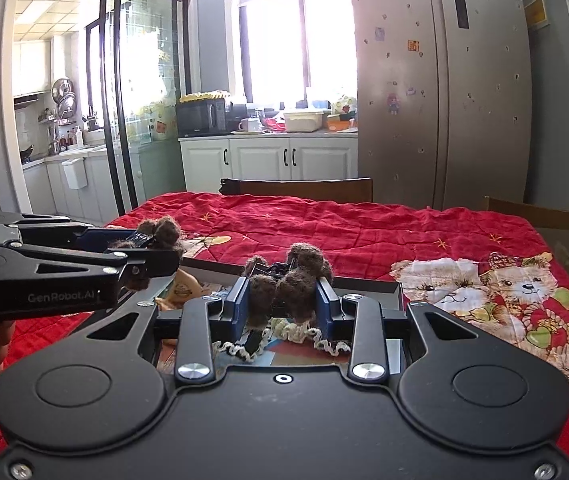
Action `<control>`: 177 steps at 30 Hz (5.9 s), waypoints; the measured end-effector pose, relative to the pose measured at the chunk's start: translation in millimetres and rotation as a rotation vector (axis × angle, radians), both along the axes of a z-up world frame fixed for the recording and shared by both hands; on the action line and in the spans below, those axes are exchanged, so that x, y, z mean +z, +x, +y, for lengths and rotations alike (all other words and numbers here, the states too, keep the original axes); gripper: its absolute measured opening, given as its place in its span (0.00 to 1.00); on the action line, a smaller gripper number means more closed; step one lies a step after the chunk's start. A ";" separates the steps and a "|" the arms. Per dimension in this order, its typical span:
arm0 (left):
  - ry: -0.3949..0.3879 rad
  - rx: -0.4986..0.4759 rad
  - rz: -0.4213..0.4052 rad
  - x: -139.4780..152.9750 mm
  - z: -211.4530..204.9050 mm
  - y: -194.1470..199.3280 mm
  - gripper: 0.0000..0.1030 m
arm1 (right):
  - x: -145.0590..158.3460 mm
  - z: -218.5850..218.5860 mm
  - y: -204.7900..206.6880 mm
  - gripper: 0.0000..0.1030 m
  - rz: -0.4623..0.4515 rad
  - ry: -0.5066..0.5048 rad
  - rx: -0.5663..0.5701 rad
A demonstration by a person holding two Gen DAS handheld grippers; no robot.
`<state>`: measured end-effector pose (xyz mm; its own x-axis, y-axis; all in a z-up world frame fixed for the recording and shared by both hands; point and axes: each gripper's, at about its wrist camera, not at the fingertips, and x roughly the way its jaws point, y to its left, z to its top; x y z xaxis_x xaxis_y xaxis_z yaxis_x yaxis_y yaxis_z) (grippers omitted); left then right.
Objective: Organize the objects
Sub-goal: 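Carry both brown pompom clips with both tools toward the box, then lower both pompom clips into the box beside the scrunchies, then open both tools to release the pompom clips into the box, then withdraw both open tools from the box toward the blue binder clips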
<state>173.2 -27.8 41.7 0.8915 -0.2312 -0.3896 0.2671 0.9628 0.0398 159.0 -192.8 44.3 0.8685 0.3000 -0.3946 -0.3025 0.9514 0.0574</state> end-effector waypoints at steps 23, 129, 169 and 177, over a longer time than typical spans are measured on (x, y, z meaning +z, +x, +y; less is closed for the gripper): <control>-0.008 0.093 0.111 -44.8 1.8 74.3 0.41 | -56.5 13.5 89.5 0.32 0.123 0.020 -0.034; 0.017 0.112 0.118 -37.7 -1.8 57.7 0.73 | -45.2 14.8 73.0 0.51 0.102 -0.025 -0.028; 0.020 0.164 -0.042 31.1 19.7 -55.5 0.90 | 37.8 -8.6 -70.4 0.60 -0.040 -0.017 -0.030; 0.018 0.149 -0.039 29.0 19.1 -71.7 0.91 | 35.8 -14.1 -85.5 0.60 -0.039 -0.012 -0.036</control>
